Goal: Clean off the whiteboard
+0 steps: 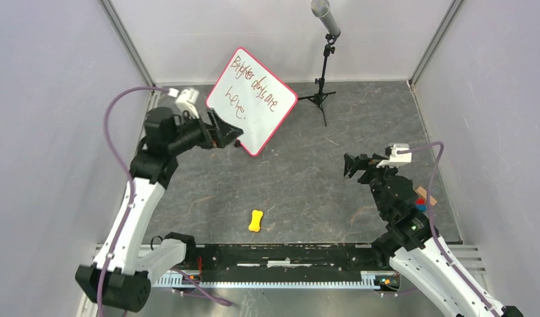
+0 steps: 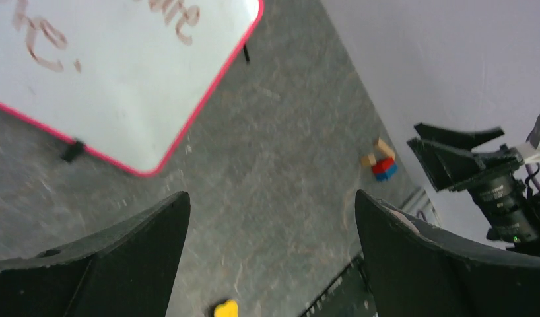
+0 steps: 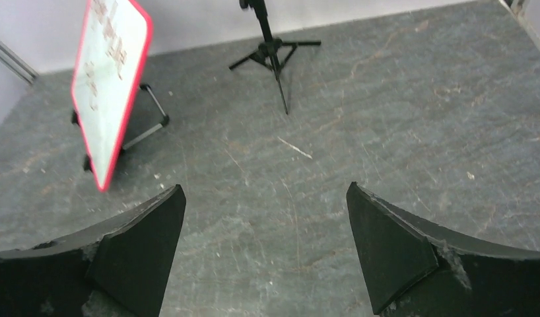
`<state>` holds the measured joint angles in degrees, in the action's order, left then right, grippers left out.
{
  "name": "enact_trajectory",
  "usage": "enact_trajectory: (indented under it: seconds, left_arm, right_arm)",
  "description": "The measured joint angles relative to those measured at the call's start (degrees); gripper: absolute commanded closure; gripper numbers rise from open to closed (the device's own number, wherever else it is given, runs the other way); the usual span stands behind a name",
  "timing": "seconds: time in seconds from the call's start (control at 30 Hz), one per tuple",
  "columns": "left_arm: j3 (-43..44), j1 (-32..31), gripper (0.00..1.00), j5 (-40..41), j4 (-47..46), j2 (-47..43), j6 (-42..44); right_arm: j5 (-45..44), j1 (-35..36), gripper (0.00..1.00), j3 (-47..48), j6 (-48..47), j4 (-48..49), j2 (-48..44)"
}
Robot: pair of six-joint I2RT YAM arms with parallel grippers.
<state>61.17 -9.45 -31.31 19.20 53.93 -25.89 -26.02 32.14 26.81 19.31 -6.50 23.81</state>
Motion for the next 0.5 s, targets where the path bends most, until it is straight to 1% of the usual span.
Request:
enact_trajectory:
  seconds: [0.13, 0.27, 0.4, 0.5]
  left_arm:
    - [-1.97, -3.80, 0.00, -0.02, 6.84, 5.49, 1.14]
    - [-3.58, -7.43, 0.00, 2.64, 11.91, 6.34, 2.16]
    - [-5.84, -8.02, 0.00, 5.05, 11.80, 6.34, 2.01]
    - [-8.02, -7.61, 0.00, 5.77, 8.74, 6.95, 0.48]
  right_arm:
    - [-0.04, 0.00, 0.02, -1.77, -1.20, -0.11, 2.95]
    - [1.46, 0.00, 0.02, -2.47, -2.32, 0.33, 6.60]
    - [6.36, 0.00, 0.02, -4.02, -2.58, 5.05, 12.66]
    - [8.76, 0.00, 0.02, -4.33, -1.62, 10.82, 19.39]
